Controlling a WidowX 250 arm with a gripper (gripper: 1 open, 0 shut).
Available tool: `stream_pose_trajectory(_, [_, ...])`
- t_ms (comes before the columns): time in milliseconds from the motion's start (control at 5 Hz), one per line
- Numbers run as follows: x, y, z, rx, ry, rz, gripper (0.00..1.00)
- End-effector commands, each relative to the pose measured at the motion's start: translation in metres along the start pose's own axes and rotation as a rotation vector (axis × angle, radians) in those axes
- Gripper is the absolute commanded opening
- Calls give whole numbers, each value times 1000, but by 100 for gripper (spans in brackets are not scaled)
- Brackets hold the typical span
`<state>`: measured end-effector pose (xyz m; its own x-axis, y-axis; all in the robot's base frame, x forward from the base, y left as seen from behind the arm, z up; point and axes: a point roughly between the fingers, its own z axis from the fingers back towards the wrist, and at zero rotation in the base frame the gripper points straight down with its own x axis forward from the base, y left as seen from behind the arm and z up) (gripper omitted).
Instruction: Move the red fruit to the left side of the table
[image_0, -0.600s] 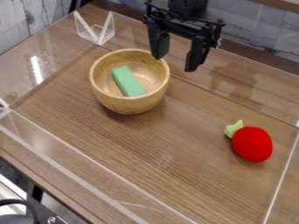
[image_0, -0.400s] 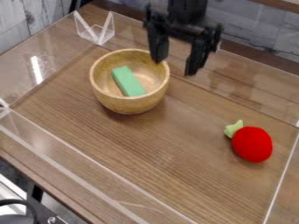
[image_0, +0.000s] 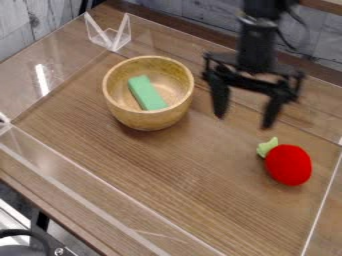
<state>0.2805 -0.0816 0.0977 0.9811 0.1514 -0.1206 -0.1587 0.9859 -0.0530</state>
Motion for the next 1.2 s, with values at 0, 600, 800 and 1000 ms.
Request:
stream_pose_trajectory(0, [7, -25, -4, -40, -43, -21, 100])
stream_pose_trajectory(600, [1, -43, -24, -101, -123, 110, 100])
stream_pose_trajectory(800, [5, -35, -35, -124, -150, 216, 100])
stream_pose_trajectory(1000, [14, -27, -42, -149, -179, 290, 100])
